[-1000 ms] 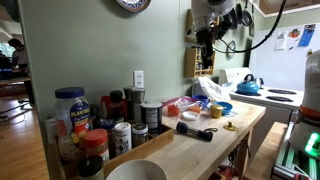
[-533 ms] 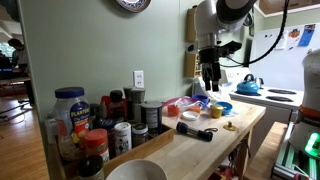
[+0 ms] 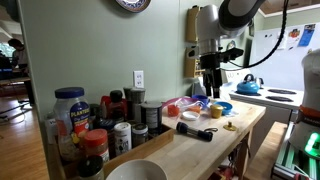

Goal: Place the flashlight upright on the table

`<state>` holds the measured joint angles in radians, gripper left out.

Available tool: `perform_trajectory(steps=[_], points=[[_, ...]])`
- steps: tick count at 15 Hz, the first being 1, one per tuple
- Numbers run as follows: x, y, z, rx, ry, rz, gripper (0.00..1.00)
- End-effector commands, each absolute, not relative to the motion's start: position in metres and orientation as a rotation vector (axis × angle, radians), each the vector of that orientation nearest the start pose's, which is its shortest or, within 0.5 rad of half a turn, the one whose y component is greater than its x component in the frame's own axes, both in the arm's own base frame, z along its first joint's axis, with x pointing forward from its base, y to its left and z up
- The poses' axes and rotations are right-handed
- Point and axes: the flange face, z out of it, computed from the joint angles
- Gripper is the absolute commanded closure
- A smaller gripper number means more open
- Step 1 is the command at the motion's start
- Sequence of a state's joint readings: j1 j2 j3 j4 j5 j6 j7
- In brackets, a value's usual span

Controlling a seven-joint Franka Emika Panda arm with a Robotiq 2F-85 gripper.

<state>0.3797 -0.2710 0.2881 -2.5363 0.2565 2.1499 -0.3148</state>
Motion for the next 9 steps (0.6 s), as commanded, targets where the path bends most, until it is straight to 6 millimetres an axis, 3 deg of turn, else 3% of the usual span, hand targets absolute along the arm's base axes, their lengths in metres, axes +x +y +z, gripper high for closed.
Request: perform_trajectory(steps=[1, 7, 9], points=[[0.322, 0.277, 0.313, -2.831, -1.129, 0.189, 0.0], [0.32, 0.284, 0.261, -2.902, -1.025, 0.15, 0.03], [0.32, 0.283, 0.248, -2.926, -1.009, 0.172, 0.0]])
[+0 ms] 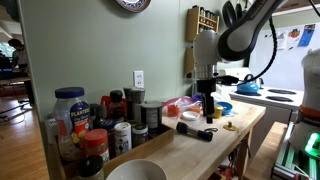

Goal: Place the flashlight upright on the table

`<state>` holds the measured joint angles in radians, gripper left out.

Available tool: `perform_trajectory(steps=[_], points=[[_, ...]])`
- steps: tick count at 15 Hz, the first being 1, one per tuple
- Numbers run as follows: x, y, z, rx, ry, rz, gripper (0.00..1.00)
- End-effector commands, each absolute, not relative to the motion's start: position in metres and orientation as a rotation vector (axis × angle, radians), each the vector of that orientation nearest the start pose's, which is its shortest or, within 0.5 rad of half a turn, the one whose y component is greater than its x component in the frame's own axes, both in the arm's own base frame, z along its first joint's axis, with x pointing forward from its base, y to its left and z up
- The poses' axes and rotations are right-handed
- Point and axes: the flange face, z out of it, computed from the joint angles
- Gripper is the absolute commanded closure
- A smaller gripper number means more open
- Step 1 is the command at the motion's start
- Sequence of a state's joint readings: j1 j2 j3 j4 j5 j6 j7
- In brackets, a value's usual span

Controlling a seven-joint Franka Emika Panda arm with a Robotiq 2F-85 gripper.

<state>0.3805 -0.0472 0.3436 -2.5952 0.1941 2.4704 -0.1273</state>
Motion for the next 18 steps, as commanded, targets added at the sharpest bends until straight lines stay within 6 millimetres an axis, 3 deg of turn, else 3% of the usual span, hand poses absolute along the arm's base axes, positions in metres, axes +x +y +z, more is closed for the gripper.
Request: perform_trajectory(steps=[1, 6, 7, 8, 10, 12, 13, 14, 16, 18], points=[[0.321, 0.285, 0.243, -2.929, -1.004, 0.176, 0.0], [0.327, 0.291, 0.217, -2.961, -1.01, 0.17, 0.0], [0.327, 0.292, 0.213, -2.963, -1.012, 0.177, 0.06], [0.328, 0.293, 0.211, -2.969, -1.012, 0.19, 0.27], [0.33, 0.296, 0.206, -2.97, -1.008, 0.212, 0.32], [0.333, 0.3, 0.201, -2.97, -1.011, 0.223, 0.48], [0.335, 0.302, 0.199, -2.969, -1.002, 0.229, 0.13], [0.336, 0.303, 0.197, -2.971, -1.004, 0.234, 0.12], [0.339, 0.304, 0.195, -2.988, -1.004, 0.264, 0.58], [0.342, 0.302, 0.199, -3.004, -1.025, 0.306, 0.6]])
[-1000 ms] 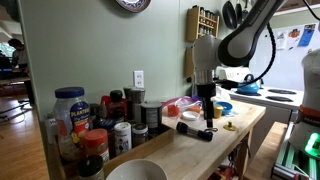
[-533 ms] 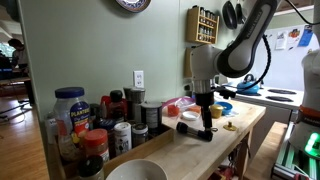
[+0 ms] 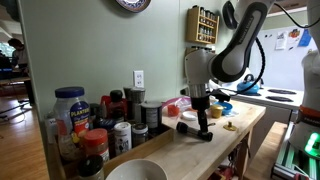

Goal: Place the flashlight upright on the table

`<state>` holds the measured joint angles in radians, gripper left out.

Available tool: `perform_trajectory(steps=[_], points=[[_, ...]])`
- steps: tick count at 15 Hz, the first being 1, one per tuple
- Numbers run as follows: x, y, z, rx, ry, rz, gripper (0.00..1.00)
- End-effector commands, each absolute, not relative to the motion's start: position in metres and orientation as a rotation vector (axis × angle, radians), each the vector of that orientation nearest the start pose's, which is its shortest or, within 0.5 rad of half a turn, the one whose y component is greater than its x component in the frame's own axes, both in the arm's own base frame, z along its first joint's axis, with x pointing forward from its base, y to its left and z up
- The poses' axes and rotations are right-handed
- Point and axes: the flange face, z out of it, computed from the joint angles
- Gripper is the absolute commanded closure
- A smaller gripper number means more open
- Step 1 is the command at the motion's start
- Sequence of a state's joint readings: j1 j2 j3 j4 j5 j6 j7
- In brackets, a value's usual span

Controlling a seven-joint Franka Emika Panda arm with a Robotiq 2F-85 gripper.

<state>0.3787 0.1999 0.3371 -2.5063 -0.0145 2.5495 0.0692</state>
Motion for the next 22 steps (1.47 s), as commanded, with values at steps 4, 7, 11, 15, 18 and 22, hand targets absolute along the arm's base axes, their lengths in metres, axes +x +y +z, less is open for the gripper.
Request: perform_trajectory(steps=[4, 7, 11, 15, 18, 22], points=[[0.35, 0.302, 0.22, -3.035, -1.136, 0.439, 0.91], [0.357, 0.307, 0.239, -3.045, -1.188, 0.581, 0.92], [0.367, 0.319, 0.266, -3.002, -1.29, 0.842, 0.92], [0.371, 0.333, 0.277, -2.925, -1.424, 1.168, 0.92], [0.377, 0.348, 0.274, -2.789, -1.609, 1.301, 0.92], [0.375, 0.346, 0.273, -2.807, -1.561, 1.261, 0.69]])
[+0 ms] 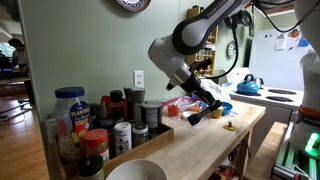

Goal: Place the flashlight upright on the table

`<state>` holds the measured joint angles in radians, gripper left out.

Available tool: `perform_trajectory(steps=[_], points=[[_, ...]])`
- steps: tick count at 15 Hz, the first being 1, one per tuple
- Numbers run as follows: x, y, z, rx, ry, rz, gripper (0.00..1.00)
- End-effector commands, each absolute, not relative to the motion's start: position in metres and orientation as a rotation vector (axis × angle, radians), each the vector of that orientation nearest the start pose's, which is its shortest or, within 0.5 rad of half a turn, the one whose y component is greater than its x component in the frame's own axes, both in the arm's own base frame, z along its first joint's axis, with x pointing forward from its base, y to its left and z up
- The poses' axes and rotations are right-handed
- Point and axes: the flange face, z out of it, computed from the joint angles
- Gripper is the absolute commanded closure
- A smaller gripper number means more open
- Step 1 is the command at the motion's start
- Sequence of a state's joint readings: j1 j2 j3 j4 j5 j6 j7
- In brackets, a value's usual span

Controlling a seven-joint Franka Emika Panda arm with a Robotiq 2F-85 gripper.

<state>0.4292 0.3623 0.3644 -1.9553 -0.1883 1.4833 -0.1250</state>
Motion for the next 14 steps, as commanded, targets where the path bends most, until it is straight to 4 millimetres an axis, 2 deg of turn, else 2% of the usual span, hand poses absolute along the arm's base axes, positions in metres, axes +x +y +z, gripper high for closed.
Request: perform_trajectory(steps=[1, 5, 14], points=[[0.37, 0.347, 0.272, -2.793, -1.579, 1.396, 0.92], [0.352, 0.35, 0.262, -2.729, -1.679, 1.739, 0.92], [0.328, 0.365, 0.207, -2.558, -2.044, 2.283, 0.92]])
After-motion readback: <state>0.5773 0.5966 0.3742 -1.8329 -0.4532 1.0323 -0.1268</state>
